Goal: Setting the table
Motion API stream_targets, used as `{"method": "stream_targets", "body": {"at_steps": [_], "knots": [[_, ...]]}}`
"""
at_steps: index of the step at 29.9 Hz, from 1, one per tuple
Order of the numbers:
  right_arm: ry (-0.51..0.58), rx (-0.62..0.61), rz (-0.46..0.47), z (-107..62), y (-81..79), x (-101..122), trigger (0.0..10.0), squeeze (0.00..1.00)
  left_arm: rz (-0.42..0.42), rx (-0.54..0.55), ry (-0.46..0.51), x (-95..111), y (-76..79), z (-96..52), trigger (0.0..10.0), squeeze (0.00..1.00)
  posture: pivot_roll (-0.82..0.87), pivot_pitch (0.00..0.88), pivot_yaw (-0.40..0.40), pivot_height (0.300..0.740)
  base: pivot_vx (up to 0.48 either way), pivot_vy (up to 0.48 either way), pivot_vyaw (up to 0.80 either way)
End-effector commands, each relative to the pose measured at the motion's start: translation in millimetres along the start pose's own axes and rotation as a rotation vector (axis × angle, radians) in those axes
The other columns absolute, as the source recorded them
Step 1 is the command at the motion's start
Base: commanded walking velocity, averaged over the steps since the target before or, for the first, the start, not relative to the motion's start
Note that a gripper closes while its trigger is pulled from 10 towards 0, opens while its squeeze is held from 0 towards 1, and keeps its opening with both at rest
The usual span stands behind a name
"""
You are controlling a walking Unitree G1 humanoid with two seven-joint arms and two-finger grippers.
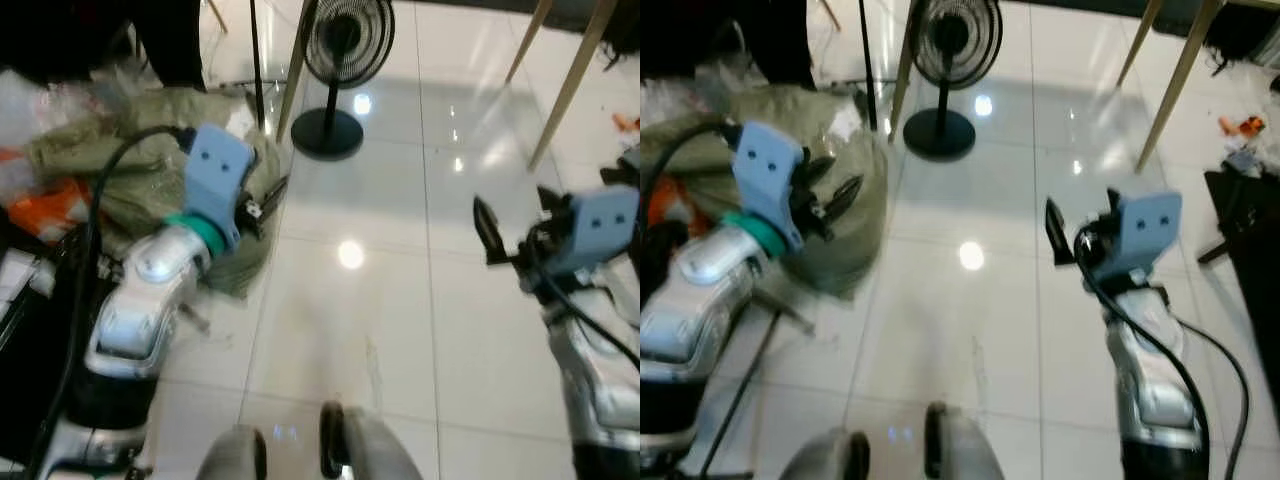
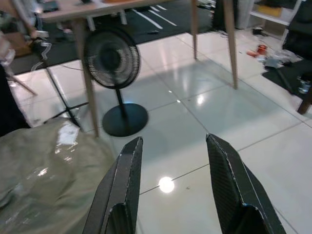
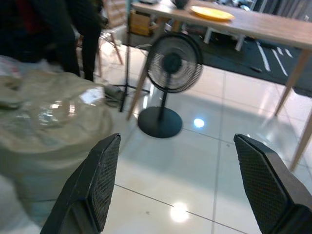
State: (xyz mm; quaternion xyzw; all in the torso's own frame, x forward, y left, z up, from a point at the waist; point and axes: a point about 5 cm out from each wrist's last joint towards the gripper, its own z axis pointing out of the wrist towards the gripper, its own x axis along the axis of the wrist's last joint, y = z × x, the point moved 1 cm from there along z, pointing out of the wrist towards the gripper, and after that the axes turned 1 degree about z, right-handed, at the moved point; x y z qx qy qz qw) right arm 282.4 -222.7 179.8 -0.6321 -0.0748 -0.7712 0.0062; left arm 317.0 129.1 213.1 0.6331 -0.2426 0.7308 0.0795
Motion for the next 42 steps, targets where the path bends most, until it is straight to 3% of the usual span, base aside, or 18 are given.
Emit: {"method": "stream_targets", "body": {"at_steps": [1,29,42], "knots": [[-0.013,-0.003,0.000,-2.3,1.5,-3.1,10.0,0.00,0.002,-0.008,-0.001,-1.1,2.2,-0.5,10.0,0.00,0.00,0.085,0.024,0.740,-0.341,0.000,0.00],[-0.017,-0.001,0.013,-2.3,-0.7,-3.6,10.0,0.00,-0.036,-0.016,0.008,2.3,6.7,3.0,10.0,0.00,0.00,0.086,0.031,0.740,-0.042,0.000,-0.79],[-0.021,-0.018,0.013,-3.4,0.3,-3.6,10.0,0.00,-0.030,0.025,-0.053,-6.8,6.0,5.4,10.0,0.00,0.00,0.099,0.031,0.740,0.000,0.000,-0.80]]}}
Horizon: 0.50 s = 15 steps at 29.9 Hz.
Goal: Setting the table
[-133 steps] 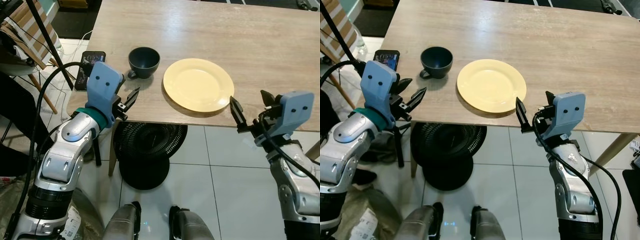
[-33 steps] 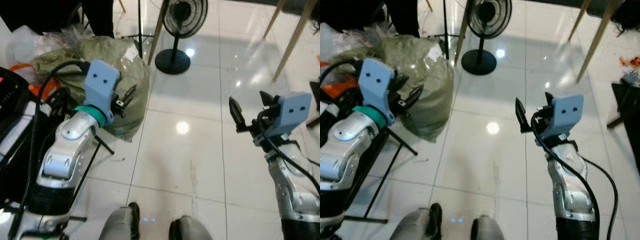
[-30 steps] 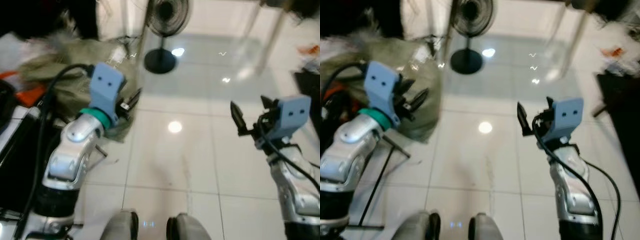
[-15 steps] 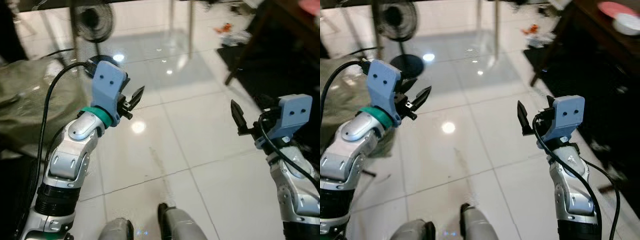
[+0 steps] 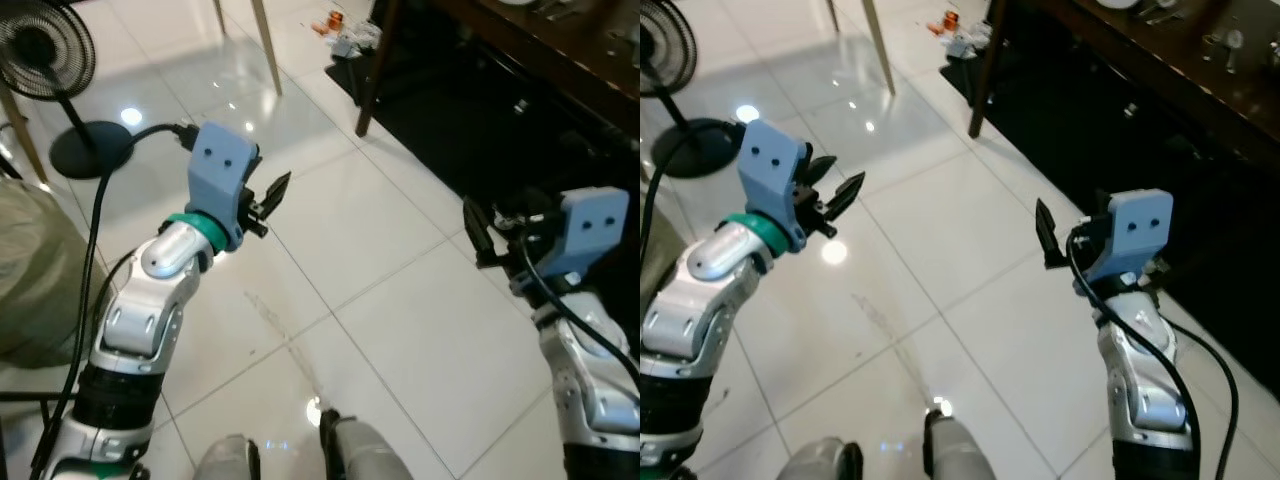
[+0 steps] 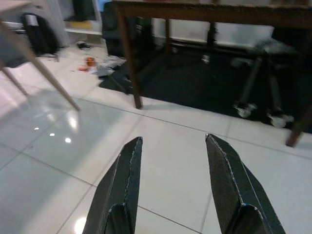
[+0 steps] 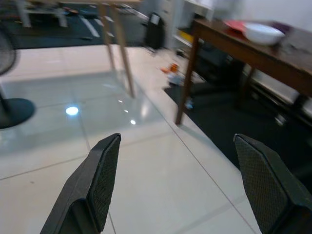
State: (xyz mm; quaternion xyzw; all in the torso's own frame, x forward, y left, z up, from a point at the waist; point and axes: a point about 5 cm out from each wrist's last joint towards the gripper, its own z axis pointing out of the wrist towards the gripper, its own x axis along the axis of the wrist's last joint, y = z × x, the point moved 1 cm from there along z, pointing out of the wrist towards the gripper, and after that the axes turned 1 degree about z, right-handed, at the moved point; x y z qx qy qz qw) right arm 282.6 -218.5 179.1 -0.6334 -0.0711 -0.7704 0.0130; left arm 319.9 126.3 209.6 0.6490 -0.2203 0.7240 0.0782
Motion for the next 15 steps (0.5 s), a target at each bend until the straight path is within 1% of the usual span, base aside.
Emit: {"method": "stream_targets", "body": {"at_steps": [1,15], "knots": [[-0.019,-0.023,-0.002,-4.1,4.7,-3.0,10.0,0.00,0.009,-0.005,-0.027,-3.7,3.6,2.2,10.0,0.00,0.00,0.099,0.031,0.740,0.000,0.000,-0.80],[-0.022,-0.044,0.000,-3.3,5.4,-2.9,10.0,0.00,0.018,0.014,-0.015,-0.6,3.9,5.5,10.0,0.00,-0.01,0.105,0.030,0.740,0.000,0.000,-0.80]]}}
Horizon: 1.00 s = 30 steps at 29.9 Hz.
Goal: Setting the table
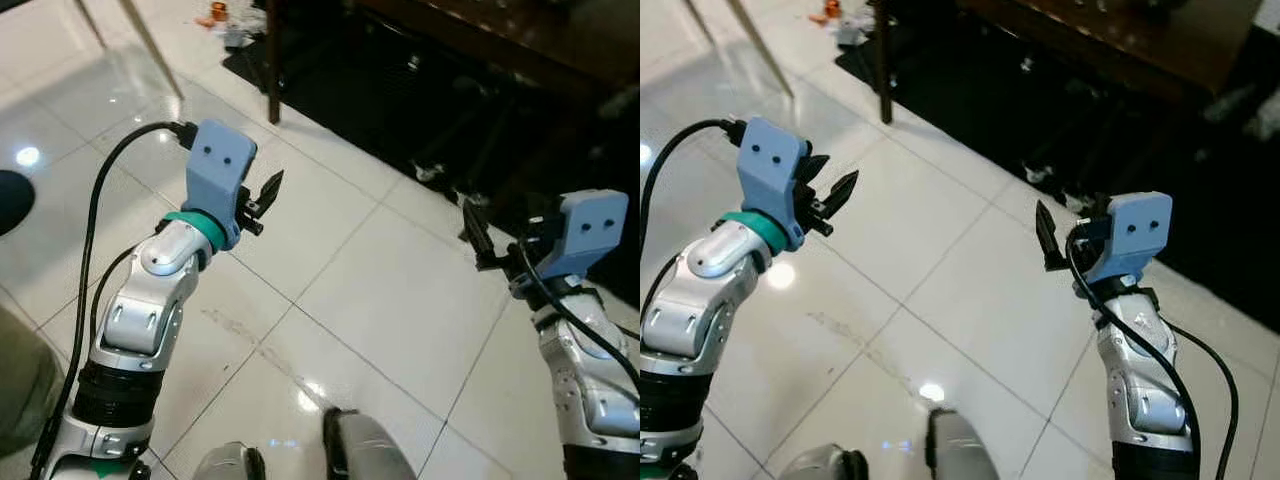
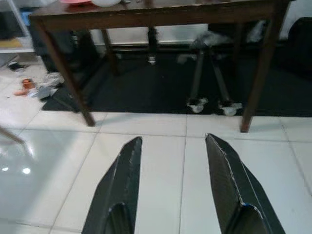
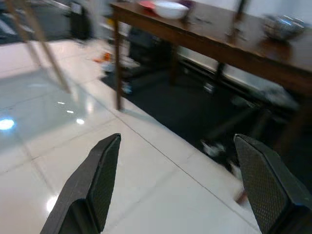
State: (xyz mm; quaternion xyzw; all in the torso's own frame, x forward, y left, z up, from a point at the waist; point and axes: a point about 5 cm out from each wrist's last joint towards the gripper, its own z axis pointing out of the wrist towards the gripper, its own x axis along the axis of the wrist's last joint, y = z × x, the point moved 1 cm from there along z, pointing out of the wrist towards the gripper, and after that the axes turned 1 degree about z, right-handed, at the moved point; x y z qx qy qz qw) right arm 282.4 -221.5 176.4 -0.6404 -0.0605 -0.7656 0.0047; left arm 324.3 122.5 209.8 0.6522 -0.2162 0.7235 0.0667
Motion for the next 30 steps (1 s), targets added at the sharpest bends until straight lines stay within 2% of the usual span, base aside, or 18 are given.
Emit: {"method": "stream_targets", "body": {"at_steps": [1,25,27,30], "knots": [[-0.004,-0.023,0.000,-1.7,2.9,0.0,10.0,0.00,0.010,-0.001,-0.004,-0.6,1.9,0.4,10.0,0.00,-0.01,0.105,0.030,0.740,0.000,0.000,-0.80],[-0.008,-0.071,0.007,1.7,3.9,-0.3,10.0,0.00,0.022,0.061,0.007,0.3,-2.8,4.5,10.0,0.00,-0.01,0.099,0.025,0.740,0.000,0.000,-0.80],[-0.004,-0.072,0.010,3.0,2.2,0.9,10.0,0.00,0.028,0.082,0.018,1.2,-4.2,5.7,10.0,0.00,-0.01,0.097,0.025,0.740,0.247,0.000,-0.80],[0.008,-0.058,0.005,5.1,-1.4,3.2,10.0,0.00,0.045,0.114,0.009,0.1,-6.0,7.3,10.0,0.00,-0.01,0.095,0.025,0.740,0.420,0.000,0.00]]}}
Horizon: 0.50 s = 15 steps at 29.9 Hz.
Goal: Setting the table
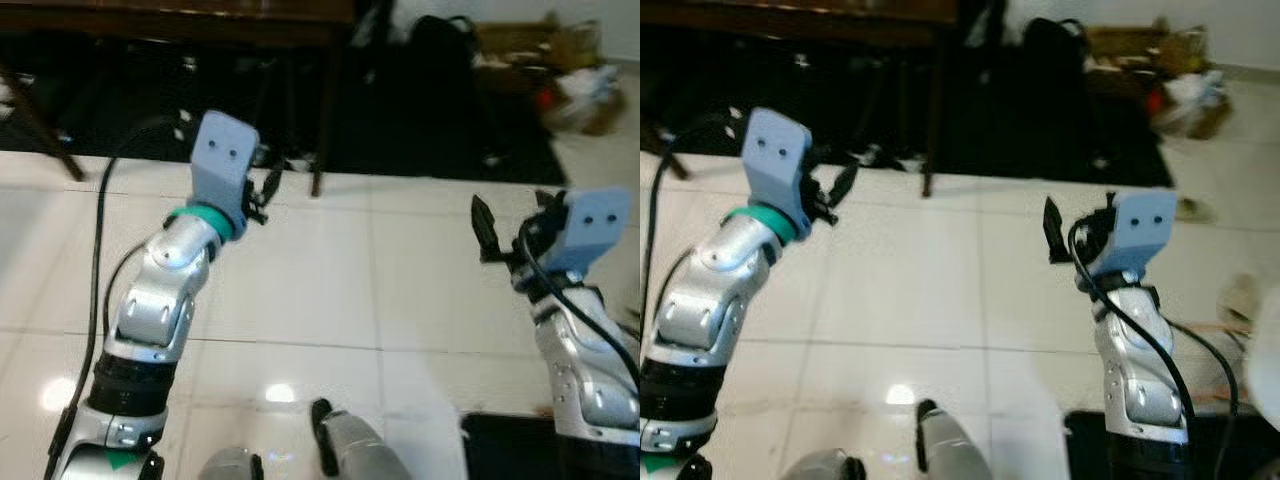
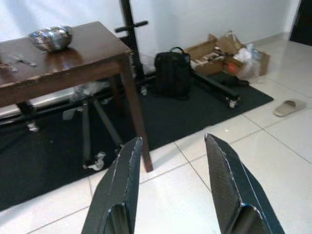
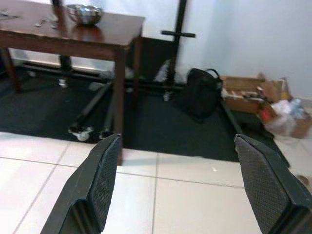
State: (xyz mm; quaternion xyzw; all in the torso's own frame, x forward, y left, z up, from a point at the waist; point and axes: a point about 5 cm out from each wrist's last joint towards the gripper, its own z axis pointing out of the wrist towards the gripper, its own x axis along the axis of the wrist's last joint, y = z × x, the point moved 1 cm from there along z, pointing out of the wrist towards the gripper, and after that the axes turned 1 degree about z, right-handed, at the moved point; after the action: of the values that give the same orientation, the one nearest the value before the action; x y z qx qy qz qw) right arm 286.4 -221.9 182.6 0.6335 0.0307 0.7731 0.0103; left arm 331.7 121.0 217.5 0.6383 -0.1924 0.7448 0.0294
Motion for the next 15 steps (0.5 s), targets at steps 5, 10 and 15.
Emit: {"method": "stream_targets", "body": {"at_steps": [5,10,15], "knots": [[0.023,0.050,-0.010,3.0,-14.2,4,10.0,0.00,0.046,0.077,-0.009,-5,-5.4,2.4,10.0,0.00,-0.01,0.088,0.025,0.740,0.458,0.000,0.00],[0.037,0.078,-0.006,5.8,-21.2,7,10.0,0.00,0.066,0.156,0.004,-2,-12.8,4.1,10.0,0.00,-0.01,0.083,0.025,0.740,0.459,0.000,0.00],[0.069,0.118,0.012,13.5,-35.4,14,10.0,0.00,0.090,0.215,0.022,0,-19.4,5.0,10.0,0.00,0.00,0.079,0.021,0.740,0.461,0.000,0.00]]}}
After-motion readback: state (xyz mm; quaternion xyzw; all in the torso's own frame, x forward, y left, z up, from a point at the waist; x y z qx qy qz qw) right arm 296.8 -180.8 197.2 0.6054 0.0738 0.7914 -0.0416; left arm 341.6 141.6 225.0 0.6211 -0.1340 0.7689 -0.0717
